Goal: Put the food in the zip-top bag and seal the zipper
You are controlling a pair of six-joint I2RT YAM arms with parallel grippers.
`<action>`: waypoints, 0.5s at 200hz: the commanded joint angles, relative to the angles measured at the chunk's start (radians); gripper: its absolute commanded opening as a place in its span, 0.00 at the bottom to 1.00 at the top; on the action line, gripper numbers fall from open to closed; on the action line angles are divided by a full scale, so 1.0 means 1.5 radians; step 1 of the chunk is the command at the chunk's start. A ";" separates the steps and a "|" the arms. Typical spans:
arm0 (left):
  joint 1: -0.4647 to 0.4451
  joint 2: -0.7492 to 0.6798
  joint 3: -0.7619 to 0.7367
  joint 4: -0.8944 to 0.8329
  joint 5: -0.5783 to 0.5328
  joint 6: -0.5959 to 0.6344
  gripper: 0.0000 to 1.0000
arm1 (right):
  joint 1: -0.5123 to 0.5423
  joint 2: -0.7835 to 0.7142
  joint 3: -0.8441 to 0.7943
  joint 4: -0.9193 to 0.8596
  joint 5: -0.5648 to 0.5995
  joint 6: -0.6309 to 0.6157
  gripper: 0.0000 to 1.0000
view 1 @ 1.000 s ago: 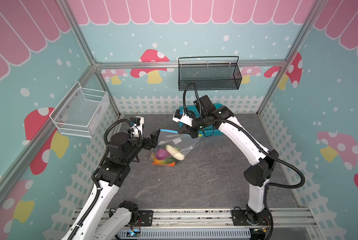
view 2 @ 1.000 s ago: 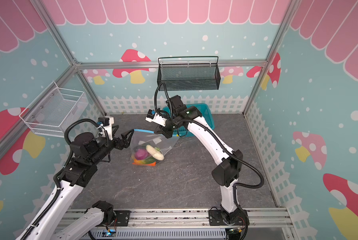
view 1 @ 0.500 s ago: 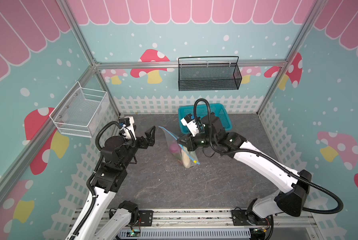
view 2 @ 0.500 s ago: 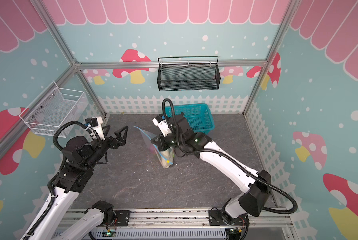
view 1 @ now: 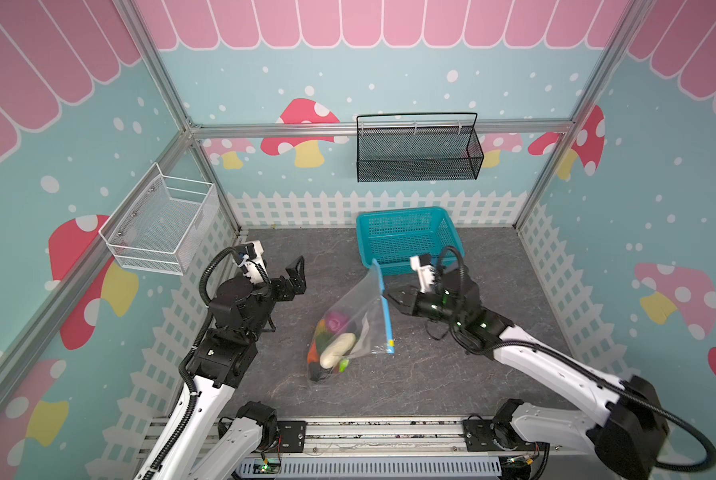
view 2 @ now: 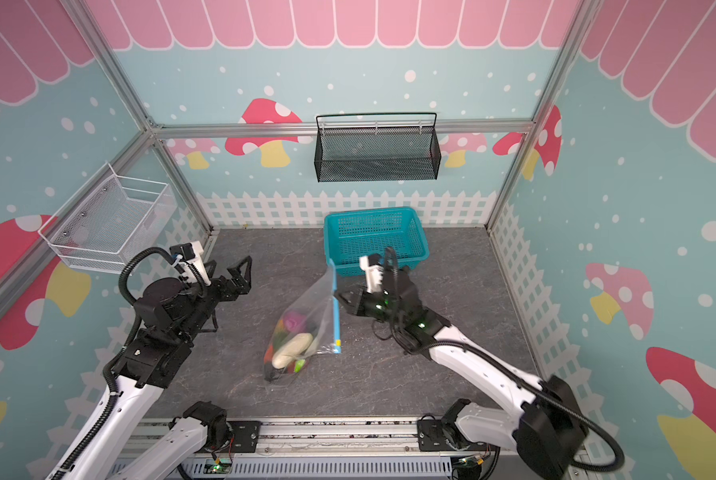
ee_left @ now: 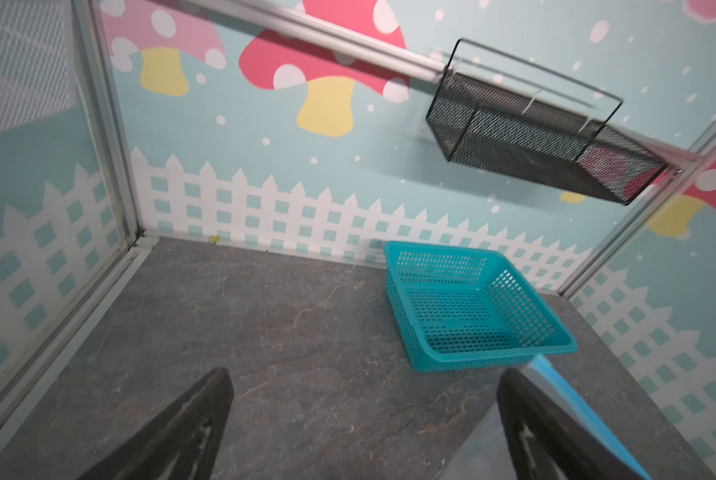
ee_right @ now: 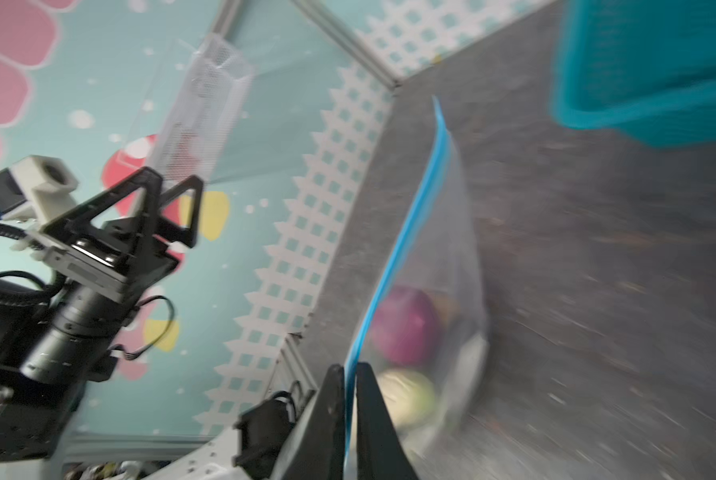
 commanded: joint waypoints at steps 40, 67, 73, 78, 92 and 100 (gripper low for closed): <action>0.065 0.029 -0.339 0.278 -0.094 0.087 0.99 | -0.110 -0.252 -0.395 0.318 0.413 -0.486 0.98; 0.077 0.275 -0.293 0.390 -0.138 0.131 0.99 | -0.157 -0.055 -0.289 0.361 0.480 -0.644 1.00; 0.080 0.304 -0.264 0.366 -0.139 0.130 0.99 | -0.163 -0.024 -0.274 0.366 0.492 -0.673 0.99; 0.083 0.323 -0.263 0.398 -0.142 0.145 0.99 | -0.171 -0.004 -0.274 0.388 0.490 -0.710 1.00; 0.092 0.329 -0.277 0.451 -0.121 0.166 1.00 | -0.217 0.050 -0.314 0.475 0.491 -0.742 0.99; 0.098 0.336 -0.279 0.474 -0.091 0.168 1.00 | -0.277 0.081 -0.338 0.509 0.423 -0.720 1.00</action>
